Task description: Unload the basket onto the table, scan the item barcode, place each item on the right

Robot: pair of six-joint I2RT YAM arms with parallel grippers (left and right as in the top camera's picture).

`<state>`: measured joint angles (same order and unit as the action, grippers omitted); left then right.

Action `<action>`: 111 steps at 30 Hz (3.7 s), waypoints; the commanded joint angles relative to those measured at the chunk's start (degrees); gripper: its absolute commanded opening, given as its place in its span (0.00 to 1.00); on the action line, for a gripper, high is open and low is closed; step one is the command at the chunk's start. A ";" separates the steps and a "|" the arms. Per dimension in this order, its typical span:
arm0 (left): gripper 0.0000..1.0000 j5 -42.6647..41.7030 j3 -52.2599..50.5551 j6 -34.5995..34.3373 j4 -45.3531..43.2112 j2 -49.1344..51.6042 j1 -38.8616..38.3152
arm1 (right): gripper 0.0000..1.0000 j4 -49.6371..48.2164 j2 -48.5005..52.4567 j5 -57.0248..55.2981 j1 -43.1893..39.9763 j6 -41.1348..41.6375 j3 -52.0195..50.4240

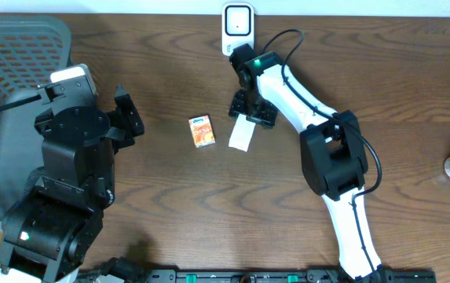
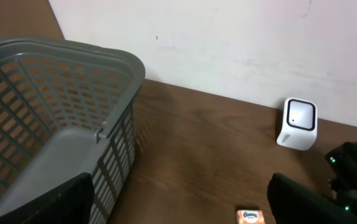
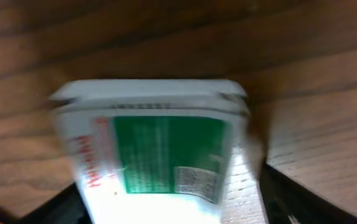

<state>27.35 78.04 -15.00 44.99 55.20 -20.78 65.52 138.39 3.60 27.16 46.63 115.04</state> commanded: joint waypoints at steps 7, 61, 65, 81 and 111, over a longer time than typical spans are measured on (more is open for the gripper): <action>0.89 0.57 -0.57 -0.26 0.00 -0.22 0.13 | 0.44 1.70 3.63 -0.11 -0.02 -1.11 0.17; 0.89 0.55 -0.57 -0.26 0.00 -0.22 0.13 | 0.28 32.02 3.76 11.26 -4.94 3.50 -3.39; 0.89 0.55 -0.57 -0.26 0.00 -0.22 0.13 | 0.25 32.02 3.76 10.27 -5.29 3.54 -9.86; 0.89 0.55 -0.57 -0.26 0.00 -0.22 0.13 | 0.27 32.02 3.76 10.88 -9.09 1.88 -15.13; 0.89 0.55 -0.57 -0.26 0.00 -0.22 0.13 | 0.99 28.94 -9.20 13.18 -11.58 -33.53 0.04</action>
<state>27.35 78.02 -15.00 45.01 55.20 -20.78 92.92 134.28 22.70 16.19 13.58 113.89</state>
